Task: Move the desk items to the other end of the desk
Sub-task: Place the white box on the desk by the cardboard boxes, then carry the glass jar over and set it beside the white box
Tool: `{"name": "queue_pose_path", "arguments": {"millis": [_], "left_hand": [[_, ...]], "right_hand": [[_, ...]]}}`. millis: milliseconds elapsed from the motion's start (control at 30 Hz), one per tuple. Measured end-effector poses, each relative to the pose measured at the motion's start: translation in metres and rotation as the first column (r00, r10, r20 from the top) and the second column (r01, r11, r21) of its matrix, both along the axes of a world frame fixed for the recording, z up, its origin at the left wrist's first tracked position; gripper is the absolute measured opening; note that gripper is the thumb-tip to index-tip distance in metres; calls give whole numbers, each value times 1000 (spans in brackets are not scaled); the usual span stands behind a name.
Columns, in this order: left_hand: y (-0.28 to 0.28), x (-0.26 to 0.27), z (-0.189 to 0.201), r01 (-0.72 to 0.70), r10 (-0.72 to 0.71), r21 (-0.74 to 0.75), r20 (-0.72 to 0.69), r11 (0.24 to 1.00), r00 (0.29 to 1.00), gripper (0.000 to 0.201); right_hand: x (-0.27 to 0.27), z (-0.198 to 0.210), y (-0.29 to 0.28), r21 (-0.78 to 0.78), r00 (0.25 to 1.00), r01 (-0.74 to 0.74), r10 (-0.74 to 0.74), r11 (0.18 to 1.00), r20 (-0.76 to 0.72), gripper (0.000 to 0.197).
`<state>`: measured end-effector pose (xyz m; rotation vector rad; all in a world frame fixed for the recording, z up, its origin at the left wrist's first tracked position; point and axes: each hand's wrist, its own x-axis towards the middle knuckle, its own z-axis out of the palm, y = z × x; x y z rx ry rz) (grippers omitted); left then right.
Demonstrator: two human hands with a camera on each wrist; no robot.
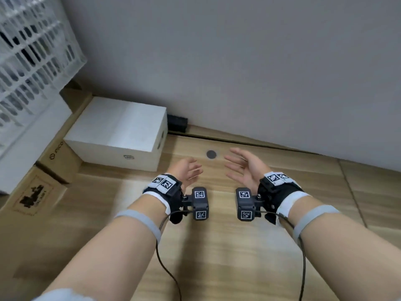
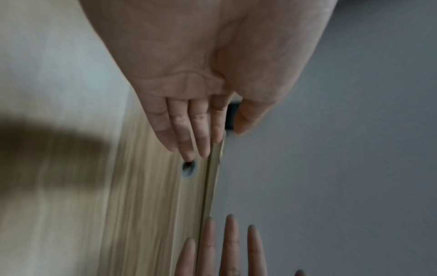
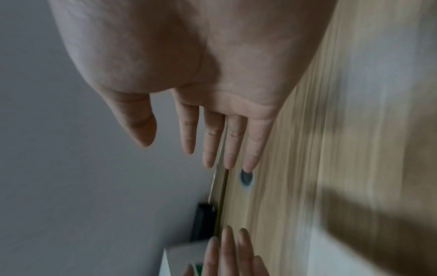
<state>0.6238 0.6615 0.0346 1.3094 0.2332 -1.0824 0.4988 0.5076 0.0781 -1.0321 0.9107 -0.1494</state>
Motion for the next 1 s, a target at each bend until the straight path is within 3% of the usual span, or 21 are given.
{"name": "queue_pose_path", "arguments": {"millis": [267,467,600,767,1000], "left_hand": [[-168,-215,72,374,-346,-132,193,918,918,34],[-277,-429,105,620,-574,-152,259,770,777,30],[-328,-544,120,707,-660,-144,270,692,701,26],[-384,-636,128,761,-706,-109,309,639,637,17],[-485,-703,105,756,-704,-110,299,646,645,15]], "right_hand": [[-280,55,-107,-131,945,323,-312,937,95,35],[-519,84,-158,-218,826,563,-555,797,103,35],[-647,100,-183,-270,739,664,-667,697,97,29],[-744,97,-215,-275,654,742,-750,611,100,23],[-809,67,-292,-287,677,715,-734,638,55,21]]}}
